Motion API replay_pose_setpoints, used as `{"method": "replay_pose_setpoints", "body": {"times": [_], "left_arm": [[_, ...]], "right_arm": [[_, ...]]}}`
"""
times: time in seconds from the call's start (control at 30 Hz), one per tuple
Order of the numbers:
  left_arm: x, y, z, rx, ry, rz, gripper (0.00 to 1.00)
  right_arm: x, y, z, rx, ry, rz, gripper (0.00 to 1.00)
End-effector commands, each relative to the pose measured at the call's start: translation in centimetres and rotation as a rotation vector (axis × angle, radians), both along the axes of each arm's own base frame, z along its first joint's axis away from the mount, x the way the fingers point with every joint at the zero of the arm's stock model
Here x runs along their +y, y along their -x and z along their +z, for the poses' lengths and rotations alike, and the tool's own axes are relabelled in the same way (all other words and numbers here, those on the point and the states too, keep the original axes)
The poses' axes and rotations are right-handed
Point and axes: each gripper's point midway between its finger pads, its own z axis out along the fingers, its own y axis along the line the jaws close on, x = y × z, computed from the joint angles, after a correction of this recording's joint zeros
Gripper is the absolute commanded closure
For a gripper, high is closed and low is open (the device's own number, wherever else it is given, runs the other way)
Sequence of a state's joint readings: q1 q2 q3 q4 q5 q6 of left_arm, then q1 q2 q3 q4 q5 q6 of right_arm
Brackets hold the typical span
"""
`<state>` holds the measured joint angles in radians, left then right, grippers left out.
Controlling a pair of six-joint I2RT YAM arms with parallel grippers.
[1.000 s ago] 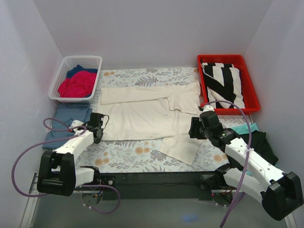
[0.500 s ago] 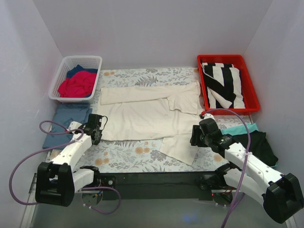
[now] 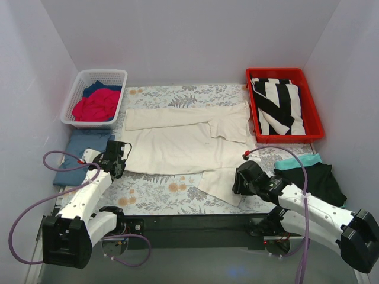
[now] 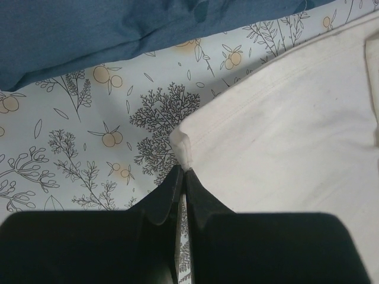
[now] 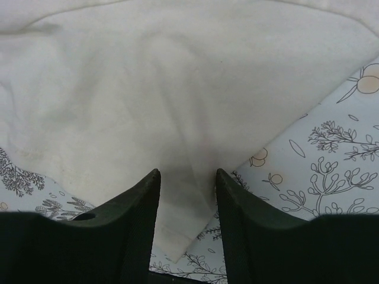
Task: Fold and stack the t-shirts
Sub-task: Fold the tshirt
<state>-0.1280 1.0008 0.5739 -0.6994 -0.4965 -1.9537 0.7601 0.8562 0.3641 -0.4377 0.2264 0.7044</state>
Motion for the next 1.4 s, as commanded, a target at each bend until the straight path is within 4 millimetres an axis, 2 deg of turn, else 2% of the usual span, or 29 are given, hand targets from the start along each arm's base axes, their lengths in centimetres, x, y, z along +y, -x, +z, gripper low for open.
{"method": "replay_pose_setpoints", "body": {"times": [0.0,0.1,0.13,0.2,0.23,0.27,0.4,0.57,0.7,0.8,1.0,1.13,1.27,1.33,1.37], "left_arm": [[0.3,-0.5,1.5,-0.036,-0.012,0.001,1.0],[0.1,-0.5,1.2,-0.031,-0.008,-0.004,1.0],[0.1,-0.5,1.1,-0.026,-0.008,-0.006,1.0],[0.1,-0.5,0.9,-0.023,-0.005,-0.01,1.0],[0.0,-0.6,1.0,-0.028,-0.006,-0.012,1.0],[0.0,-0.6,1.0,-0.029,-0.005,-0.011,1.0],[0.1,-0.7,1.2,-0.038,-0.011,-0.014,1.0],[0.0,-0.7,1.3,-0.044,-0.007,-0.02,1.0],[-0.1,-0.8,1.2,-0.046,-0.005,-0.027,1.0],[-0.1,-0.8,1.1,-0.044,-0.004,-0.031,1.0],[-0.1,-0.7,1.1,-0.045,-0.005,-0.032,1.0],[-0.2,-0.7,1.0,-0.045,-0.004,-0.036,1.0],[-0.2,-0.7,1.1,-0.046,-0.003,-0.036,1.0],[-0.2,-0.7,1.1,-0.046,-0.004,-0.037,1.0],[-0.2,-0.7,1.1,-0.049,-0.002,-0.038,1.0]], "right_arm": [[-1.4,3.2,-2.3,0.101,0.081,-0.047,0.52],[-0.9,4.2,-2.3,0.088,0.105,-0.041,0.53],[-0.3,3.9,-1.4,0.069,0.104,-0.048,0.54],[-1.3,4.2,-1.2,0.047,0.211,-0.093,0.54],[-0.8,3.7,0.0,0.027,0.226,-0.113,0.54],[-2.4,3.8,-0.3,0.025,0.35,-0.122,0.54],[-2.5,2.5,0.9,-0.011,0.497,-0.146,0.52],[-1.1,1.3,3.3,-0.094,0.467,-0.158,0.52],[-0.4,1.7,4.1,-0.094,0.419,-0.143,0.52],[0.5,2.7,3.9,-0.082,0.392,-0.117,0.52],[2.1,5.6,2.2,-0.029,0.398,-0.081,0.52],[1.8,6.7,0.7,-0.01,0.437,-0.077,0.5],[1.2,7.2,-0.5,0.012,0.411,-0.088,0.49],[1.7,7.4,-1.0,0.02,0.354,-0.083,0.49],[1.0,7.7,-1.8,0.033,0.362,-0.081,0.49]]}}
